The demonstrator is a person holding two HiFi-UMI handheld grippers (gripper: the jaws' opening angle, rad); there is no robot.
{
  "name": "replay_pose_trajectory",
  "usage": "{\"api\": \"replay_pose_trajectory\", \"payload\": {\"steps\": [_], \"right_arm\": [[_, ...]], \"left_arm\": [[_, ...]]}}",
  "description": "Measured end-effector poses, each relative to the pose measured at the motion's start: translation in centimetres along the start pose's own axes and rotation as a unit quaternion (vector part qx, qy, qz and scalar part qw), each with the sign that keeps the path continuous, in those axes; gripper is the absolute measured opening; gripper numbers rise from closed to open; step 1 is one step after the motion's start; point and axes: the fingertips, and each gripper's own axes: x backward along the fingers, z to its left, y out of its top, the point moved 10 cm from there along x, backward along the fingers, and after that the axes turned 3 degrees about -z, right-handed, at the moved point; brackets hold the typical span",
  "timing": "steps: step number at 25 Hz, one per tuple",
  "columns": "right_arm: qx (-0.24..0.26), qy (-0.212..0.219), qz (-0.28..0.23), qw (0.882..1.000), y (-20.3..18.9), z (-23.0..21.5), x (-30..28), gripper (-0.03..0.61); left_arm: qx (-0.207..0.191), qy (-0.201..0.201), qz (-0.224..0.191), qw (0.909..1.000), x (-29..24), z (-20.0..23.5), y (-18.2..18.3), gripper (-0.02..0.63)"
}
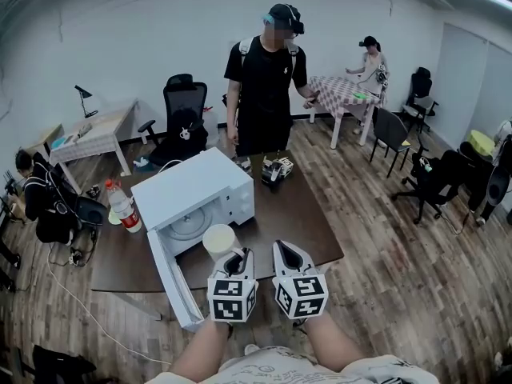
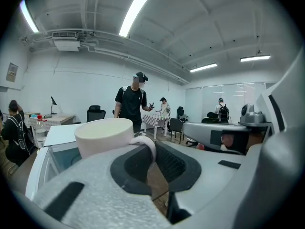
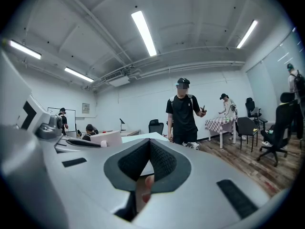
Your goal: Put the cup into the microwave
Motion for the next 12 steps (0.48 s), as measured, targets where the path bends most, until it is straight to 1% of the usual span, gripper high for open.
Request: {"api": "replay_pose_trajectory", "payload": {"steps": [5, 12], "right_arm": [[-0.003, 0.006, 0.001, 1.000, 0.2, -0.5, -3.7, 0.011], [-0.007, 0.023, 0.015, 1.000, -0.6, -0.9, -7.5, 0.009]], "left_arm": [[-0.007, 0.001, 0.000, 1.0000, -2.3, 1.8, 0.8, 0.037], [-0.002, 0.012, 0.020, 0.9997, -4.6, 3.7, 0.2, 0.037]]}}
